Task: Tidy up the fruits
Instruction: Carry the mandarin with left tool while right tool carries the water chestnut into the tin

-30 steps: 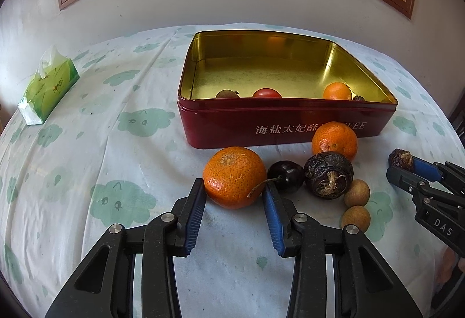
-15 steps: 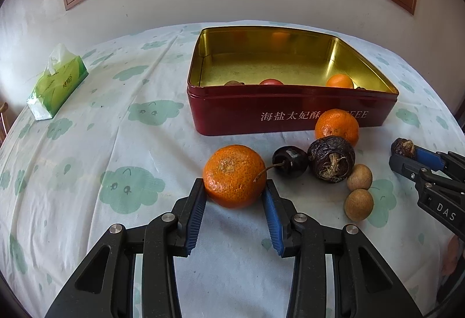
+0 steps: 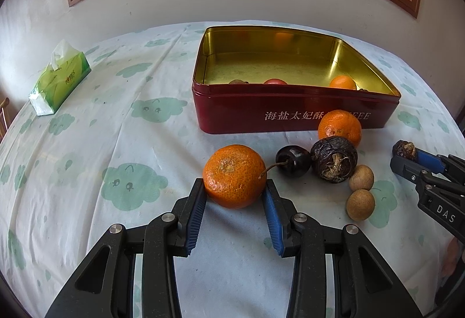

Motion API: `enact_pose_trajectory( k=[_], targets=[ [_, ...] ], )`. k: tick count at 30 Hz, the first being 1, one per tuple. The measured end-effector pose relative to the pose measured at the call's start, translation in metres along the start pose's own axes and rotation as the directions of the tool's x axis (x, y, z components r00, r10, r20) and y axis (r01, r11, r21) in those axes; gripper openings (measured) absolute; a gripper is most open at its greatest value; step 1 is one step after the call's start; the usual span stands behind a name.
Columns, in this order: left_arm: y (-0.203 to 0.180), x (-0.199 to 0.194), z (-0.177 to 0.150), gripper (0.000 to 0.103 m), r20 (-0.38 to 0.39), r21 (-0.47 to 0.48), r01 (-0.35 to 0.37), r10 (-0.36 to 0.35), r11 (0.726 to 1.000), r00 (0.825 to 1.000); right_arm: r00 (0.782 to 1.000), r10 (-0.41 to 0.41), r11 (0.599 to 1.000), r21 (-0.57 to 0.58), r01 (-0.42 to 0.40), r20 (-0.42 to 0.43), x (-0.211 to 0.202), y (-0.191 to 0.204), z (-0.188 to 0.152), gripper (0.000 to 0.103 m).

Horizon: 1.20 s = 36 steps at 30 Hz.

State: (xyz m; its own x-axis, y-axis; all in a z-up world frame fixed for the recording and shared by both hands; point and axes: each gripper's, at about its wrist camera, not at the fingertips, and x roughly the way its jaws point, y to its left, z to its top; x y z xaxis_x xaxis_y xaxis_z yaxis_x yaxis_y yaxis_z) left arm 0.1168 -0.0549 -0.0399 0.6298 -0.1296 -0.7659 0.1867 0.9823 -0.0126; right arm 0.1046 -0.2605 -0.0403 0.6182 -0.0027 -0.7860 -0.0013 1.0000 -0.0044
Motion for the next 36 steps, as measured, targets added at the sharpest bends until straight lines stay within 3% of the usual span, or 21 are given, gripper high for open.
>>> enact_pose_trajectory(
  k=[36],
  targets=[
    [0.006,-0.009,0.005,0.040,0.012,-0.013,0.002,-0.001,1.000,1.000,1.000,0.020,0.999,0.037,-0.020,0.019,-0.018,-0.009,0.011,0.035]
  ],
)
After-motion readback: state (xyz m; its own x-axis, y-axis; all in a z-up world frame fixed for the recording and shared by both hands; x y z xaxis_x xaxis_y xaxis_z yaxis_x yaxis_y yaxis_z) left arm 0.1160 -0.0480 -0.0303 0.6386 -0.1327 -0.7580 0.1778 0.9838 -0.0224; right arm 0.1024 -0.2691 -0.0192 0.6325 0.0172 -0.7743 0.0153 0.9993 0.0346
